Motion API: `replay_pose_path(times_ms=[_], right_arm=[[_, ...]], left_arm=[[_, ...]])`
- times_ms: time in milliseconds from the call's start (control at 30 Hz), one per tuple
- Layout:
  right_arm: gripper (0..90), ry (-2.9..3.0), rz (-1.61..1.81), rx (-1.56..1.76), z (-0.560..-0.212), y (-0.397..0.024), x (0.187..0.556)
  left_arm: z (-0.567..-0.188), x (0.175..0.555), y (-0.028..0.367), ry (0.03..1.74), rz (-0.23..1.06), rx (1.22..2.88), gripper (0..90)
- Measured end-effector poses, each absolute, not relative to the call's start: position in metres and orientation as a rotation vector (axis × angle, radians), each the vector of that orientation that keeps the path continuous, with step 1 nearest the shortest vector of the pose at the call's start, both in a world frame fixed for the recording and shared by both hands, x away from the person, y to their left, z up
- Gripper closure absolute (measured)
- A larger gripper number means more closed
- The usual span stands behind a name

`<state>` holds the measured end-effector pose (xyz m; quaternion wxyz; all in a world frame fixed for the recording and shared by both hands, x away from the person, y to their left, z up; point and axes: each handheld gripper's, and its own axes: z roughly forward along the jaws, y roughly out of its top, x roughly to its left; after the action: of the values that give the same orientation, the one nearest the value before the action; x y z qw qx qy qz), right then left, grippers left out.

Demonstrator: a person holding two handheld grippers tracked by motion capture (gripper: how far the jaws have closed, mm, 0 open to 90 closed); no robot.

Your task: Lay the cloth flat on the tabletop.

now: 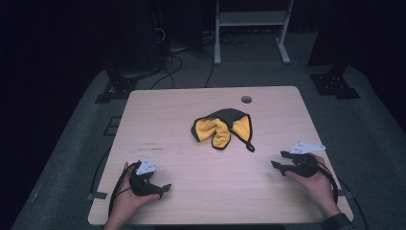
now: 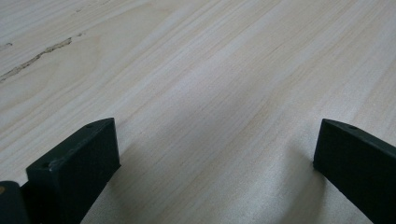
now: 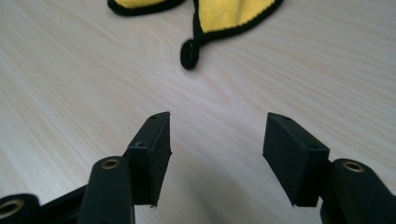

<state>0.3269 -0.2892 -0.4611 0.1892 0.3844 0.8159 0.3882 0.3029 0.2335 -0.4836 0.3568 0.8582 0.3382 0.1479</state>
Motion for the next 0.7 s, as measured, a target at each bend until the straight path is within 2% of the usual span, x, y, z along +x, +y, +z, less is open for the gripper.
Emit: replay_pose_path(times_ms=[700], right_arm=[[43.0,2.319,1.189,1.023,-0.450,-0.242,0.377]], left_arm=[[-0.484,0.303,0.233,0.874,0.382,2.214,0.0]])
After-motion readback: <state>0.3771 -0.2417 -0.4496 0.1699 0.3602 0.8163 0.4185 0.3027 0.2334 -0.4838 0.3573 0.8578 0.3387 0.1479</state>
